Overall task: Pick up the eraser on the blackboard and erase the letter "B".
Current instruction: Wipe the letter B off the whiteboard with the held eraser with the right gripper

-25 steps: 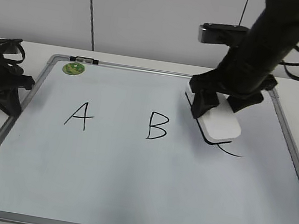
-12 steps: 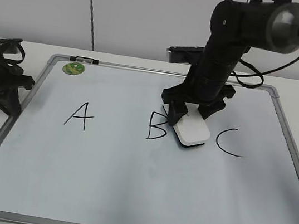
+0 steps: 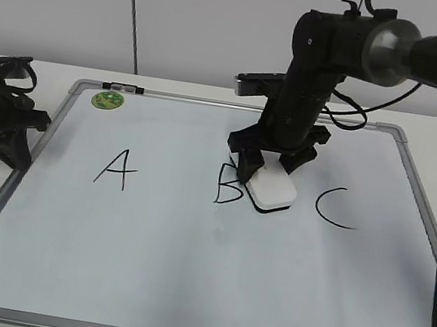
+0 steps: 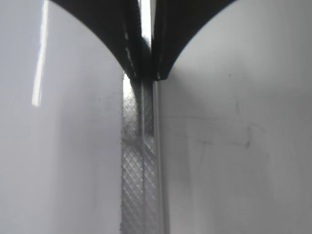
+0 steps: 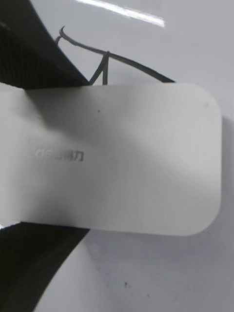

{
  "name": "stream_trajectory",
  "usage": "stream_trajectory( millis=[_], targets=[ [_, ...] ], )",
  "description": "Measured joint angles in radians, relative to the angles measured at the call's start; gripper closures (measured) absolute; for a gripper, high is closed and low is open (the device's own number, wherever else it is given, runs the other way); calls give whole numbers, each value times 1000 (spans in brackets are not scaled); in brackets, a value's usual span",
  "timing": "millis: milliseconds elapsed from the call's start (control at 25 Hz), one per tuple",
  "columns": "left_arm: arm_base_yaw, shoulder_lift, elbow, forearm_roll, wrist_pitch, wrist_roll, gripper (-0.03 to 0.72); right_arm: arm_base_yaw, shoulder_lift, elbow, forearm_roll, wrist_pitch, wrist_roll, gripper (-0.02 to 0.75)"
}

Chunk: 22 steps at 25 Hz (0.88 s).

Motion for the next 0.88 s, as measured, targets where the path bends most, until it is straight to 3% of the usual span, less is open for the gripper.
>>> stream_trajectory(
  millis=[280, 880],
  targets=[
    [0, 0, 0, 0, 0, 0, 678, 13, 6, -10, -12, 14, 0, 188],
    [0, 0, 0, 0, 0, 0, 678, 163, 10, -12, -15, 5, -27, 188]
  ],
)
